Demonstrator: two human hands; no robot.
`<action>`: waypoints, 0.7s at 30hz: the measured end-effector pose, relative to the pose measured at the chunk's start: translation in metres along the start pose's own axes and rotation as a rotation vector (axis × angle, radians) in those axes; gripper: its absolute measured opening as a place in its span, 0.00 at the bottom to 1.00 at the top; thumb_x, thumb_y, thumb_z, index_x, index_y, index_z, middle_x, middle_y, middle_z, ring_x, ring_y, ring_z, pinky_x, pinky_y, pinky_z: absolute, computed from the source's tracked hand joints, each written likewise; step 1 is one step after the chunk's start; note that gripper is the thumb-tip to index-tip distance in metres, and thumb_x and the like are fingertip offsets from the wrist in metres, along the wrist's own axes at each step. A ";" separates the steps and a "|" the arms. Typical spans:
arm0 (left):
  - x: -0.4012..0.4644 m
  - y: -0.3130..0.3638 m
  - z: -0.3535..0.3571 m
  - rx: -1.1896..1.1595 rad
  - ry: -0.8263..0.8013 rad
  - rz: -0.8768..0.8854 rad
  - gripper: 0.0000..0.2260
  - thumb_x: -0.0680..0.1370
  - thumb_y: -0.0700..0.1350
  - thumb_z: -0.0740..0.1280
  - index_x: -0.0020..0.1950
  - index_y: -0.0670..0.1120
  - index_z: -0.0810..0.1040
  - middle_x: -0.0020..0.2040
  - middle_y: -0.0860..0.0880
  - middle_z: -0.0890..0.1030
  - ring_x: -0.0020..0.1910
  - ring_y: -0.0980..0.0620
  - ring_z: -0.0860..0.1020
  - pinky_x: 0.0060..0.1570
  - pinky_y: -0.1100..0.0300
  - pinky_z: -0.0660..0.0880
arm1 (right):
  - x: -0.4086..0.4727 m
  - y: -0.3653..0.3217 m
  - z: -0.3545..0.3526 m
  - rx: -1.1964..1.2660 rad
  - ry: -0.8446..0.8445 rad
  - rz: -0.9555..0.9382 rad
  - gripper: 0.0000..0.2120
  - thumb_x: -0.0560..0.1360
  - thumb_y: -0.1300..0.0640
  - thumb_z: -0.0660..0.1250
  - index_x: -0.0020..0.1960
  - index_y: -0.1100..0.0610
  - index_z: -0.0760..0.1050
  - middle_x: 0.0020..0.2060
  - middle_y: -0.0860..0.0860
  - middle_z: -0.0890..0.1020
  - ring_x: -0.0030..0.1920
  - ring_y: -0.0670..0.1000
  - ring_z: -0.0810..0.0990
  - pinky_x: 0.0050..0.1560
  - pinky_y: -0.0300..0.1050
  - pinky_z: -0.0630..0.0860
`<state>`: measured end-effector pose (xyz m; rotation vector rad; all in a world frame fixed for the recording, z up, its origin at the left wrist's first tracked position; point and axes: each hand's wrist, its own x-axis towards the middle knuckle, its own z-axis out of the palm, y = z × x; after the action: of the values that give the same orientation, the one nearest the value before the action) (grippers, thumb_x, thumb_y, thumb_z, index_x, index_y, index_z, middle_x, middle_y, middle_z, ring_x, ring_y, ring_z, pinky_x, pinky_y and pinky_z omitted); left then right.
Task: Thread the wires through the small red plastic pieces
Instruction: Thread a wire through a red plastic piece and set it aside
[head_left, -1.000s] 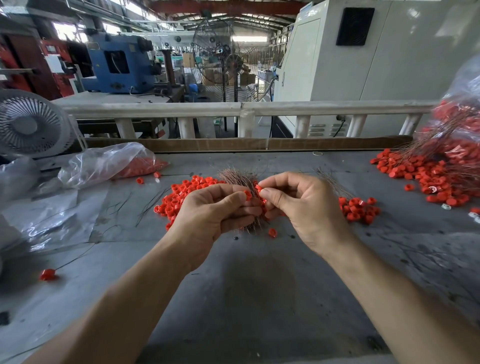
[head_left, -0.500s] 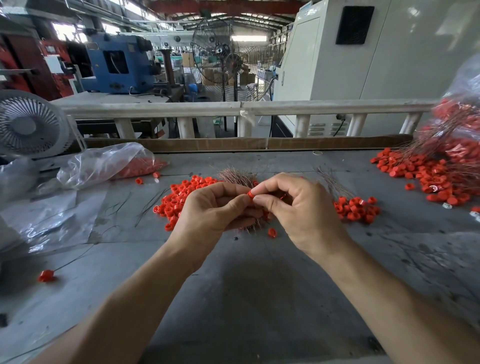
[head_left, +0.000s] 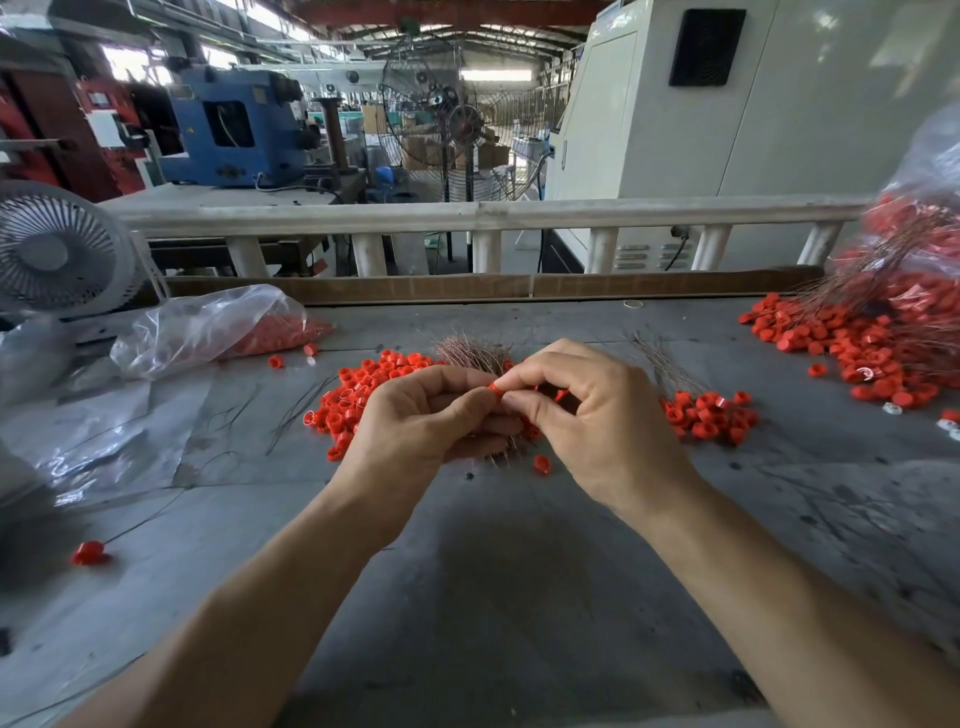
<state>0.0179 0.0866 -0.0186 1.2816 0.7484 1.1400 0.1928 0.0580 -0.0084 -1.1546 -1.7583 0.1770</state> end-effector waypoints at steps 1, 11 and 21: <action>0.000 -0.001 -0.001 -0.019 0.001 -0.008 0.10 0.72 0.43 0.72 0.52 0.40 0.83 0.46 0.38 0.86 0.44 0.45 0.86 0.44 0.57 0.83 | 0.000 -0.001 0.001 -0.038 -0.005 -0.018 0.05 0.75 0.60 0.76 0.49 0.53 0.86 0.44 0.44 0.82 0.46 0.43 0.81 0.47 0.32 0.74; 0.002 -0.002 -0.003 -0.137 -0.038 -0.159 0.15 0.72 0.45 0.72 0.54 0.38 0.82 0.51 0.36 0.81 0.51 0.41 0.80 0.58 0.46 0.80 | -0.005 -0.013 0.016 -0.365 0.100 -0.124 0.05 0.74 0.58 0.75 0.48 0.54 0.80 0.45 0.46 0.80 0.46 0.48 0.79 0.40 0.45 0.77; 0.003 0.002 -0.004 -0.176 -0.086 -0.175 0.09 0.78 0.42 0.67 0.54 0.39 0.83 0.48 0.39 0.83 0.47 0.46 0.83 0.53 0.50 0.82 | -0.004 -0.007 0.016 -0.288 0.146 -0.099 0.04 0.74 0.59 0.75 0.44 0.54 0.80 0.41 0.44 0.79 0.45 0.47 0.77 0.46 0.38 0.72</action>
<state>0.0151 0.0904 -0.0173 1.0890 0.6675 0.9806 0.1763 0.0572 -0.0146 -1.2466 -1.7434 -0.2218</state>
